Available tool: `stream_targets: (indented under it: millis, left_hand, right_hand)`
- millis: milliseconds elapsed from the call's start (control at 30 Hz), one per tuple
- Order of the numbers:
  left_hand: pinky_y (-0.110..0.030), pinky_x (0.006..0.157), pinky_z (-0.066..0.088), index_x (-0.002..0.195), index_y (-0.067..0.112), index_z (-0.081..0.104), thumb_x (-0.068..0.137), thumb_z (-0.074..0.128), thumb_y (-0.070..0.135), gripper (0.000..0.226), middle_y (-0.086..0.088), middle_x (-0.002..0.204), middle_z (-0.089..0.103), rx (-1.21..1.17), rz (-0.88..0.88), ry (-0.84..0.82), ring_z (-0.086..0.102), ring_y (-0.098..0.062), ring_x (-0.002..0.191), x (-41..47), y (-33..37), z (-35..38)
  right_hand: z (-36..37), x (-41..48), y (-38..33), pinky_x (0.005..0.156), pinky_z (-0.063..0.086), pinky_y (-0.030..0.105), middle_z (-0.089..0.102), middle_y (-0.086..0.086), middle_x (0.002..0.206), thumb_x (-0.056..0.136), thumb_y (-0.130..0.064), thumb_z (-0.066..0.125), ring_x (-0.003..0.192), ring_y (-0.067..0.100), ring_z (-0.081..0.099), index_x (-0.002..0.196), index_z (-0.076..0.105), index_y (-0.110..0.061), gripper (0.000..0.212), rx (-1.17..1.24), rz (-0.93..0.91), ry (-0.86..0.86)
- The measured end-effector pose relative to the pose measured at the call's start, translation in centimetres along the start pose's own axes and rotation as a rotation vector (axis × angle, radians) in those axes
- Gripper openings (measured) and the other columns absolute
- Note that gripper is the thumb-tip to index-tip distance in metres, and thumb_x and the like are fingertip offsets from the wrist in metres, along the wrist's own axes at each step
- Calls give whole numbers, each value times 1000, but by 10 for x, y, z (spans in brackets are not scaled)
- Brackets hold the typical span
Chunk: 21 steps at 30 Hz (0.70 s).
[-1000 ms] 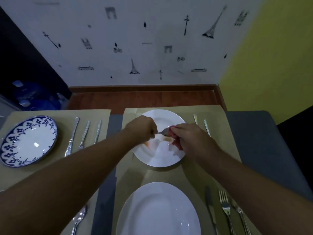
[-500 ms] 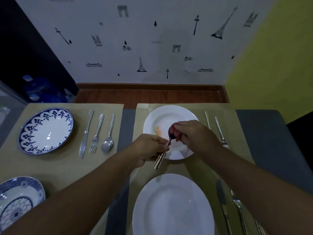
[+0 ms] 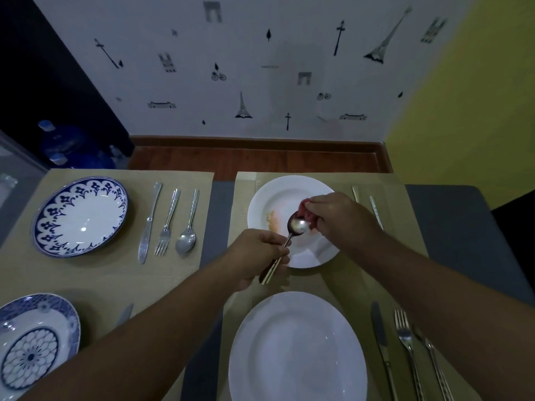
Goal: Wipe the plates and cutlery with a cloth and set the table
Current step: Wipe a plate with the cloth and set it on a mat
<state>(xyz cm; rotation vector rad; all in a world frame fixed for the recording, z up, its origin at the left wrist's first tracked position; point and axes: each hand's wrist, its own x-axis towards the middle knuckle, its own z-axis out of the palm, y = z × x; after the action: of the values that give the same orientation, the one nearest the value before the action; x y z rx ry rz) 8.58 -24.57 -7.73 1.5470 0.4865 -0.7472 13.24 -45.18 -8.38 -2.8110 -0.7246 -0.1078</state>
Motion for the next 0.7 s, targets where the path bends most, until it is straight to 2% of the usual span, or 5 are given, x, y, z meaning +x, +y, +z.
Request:
stream_targets:
  millis: [200,333,400,500,700]
  left_hand:
    - [-33,77,59,108,11,75,89,72,14,19,-9,100,69,86,55,100,68,-25,88,1,-5,9]
    - [-44,83,60,97,10,77,92,69,12,10,-12,92,72,28,44,150,68,-27,80,2,-3,13]
    - [-38,77,61,88,12,76,93,67,9,10,-14,88,73,-43,7,134,67,-23,73,0,1,13]
    - [-27,68,62,103,5,75,91,67,2,14,-15,93,73,-142,-46,76,69,-20,74,-2,6,10]
    - [-18,57,56,104,5,76,93,65,2,16,-15,99,71,-145,-22,53,67,-17,75,-4,6,13]
  right_hand:
    - [-9,-8,-11,92,55,36,71,5,117,86,-9,71,101,24,66,117,72,-13,32,82,37,4]
    - [-5,-13,-16,83,58,44,73,7,109,81,-3,72,97,28,65,110,74,-12,30,122,21,2]
    - [-3,-16,-15,79,56,47,72,6,110,80,-1,68,101,29,62,114,71,-14,36,127,50,15]
    - [-6,-23,-22,80,58,43,70,7,115,85,-5,67,103,27,63,122,67,-14,39,127,47,24]
    - [-1,-25,-34,75,57,31,71,3,107,79,-13,76,91,20,64,109,74,-13,30,136,-194,14]
